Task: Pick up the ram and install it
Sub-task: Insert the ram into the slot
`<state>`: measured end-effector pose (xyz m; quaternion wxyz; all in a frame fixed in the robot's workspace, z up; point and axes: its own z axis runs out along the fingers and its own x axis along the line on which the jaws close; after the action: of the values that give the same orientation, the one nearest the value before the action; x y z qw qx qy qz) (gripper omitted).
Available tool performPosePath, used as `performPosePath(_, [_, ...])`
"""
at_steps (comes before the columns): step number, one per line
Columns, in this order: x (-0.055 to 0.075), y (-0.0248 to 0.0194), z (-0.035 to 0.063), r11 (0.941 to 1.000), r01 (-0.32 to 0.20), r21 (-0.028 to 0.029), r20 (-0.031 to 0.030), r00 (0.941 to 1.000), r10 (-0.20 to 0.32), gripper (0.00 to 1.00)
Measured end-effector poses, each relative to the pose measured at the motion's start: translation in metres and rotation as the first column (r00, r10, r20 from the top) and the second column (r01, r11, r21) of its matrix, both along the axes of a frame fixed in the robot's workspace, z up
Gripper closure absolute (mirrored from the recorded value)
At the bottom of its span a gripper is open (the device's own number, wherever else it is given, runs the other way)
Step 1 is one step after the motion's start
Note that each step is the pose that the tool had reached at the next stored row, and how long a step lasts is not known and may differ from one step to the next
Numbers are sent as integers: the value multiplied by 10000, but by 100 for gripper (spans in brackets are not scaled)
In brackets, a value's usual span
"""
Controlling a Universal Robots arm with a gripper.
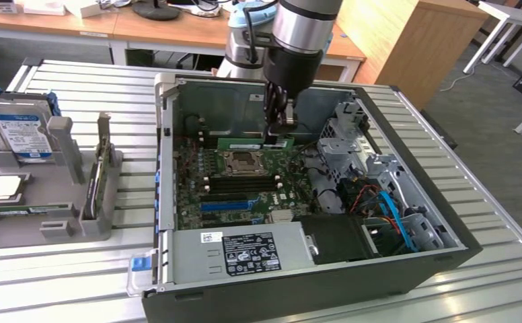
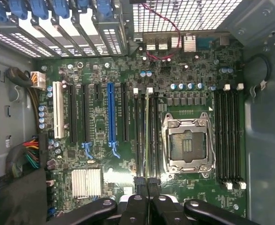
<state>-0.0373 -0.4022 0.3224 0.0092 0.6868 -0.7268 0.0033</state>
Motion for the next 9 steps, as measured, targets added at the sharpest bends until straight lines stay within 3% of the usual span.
performPosePath(9, [0, -20, -3, 10000, 0, 0, 0, 10000, 0, 88])
